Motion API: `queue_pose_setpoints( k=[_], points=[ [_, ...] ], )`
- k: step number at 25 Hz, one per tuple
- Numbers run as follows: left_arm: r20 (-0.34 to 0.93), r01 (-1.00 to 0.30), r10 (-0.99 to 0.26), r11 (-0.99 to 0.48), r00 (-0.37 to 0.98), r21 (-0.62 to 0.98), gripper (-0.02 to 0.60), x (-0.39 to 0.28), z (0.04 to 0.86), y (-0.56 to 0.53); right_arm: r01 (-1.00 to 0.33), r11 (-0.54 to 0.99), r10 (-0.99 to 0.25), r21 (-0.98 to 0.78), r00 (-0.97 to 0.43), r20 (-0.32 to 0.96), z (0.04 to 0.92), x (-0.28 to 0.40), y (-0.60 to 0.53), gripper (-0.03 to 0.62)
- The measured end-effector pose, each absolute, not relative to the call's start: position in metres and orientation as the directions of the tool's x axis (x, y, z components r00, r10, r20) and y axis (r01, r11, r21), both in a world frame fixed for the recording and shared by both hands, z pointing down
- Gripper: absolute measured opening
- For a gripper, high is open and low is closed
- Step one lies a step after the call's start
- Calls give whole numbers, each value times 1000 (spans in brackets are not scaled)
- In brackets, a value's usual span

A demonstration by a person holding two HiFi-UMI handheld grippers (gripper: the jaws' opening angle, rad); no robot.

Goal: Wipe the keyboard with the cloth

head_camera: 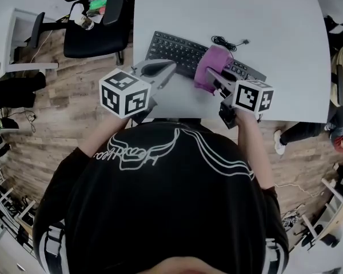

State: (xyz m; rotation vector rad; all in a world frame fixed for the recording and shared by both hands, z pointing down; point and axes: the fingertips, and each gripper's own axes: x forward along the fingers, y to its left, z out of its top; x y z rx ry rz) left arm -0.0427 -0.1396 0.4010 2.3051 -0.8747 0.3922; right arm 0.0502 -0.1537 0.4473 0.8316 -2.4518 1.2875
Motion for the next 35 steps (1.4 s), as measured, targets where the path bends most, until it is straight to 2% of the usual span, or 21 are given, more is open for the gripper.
queue_pose_setpoints(
  k=[6, 13, 29, 35],
  points=[
    [478, -698, -508, -542, 716, 468, 5, -54, 408, -144, -630, 418, -319, -654, -777, 543, 478, 47, -165, 61],
    [473, -690, -502, -530, 724, 493, 5, -57, 415, -143, -651, 370, -300, -663, -759, 578, 496, 47, -168, 61],
    [454, -662, -482, -540, 750, 521, 5, -59, 417, -147, -720, 329, -339, -611, -694, 635, 509, 65, -165, 61],
    [449, -645, -463, -558, 764, 522, 5, -45, 414, -148, -750, 302, -359, -588, -661, 658, 509, 91, -159, 61]
  ],
)
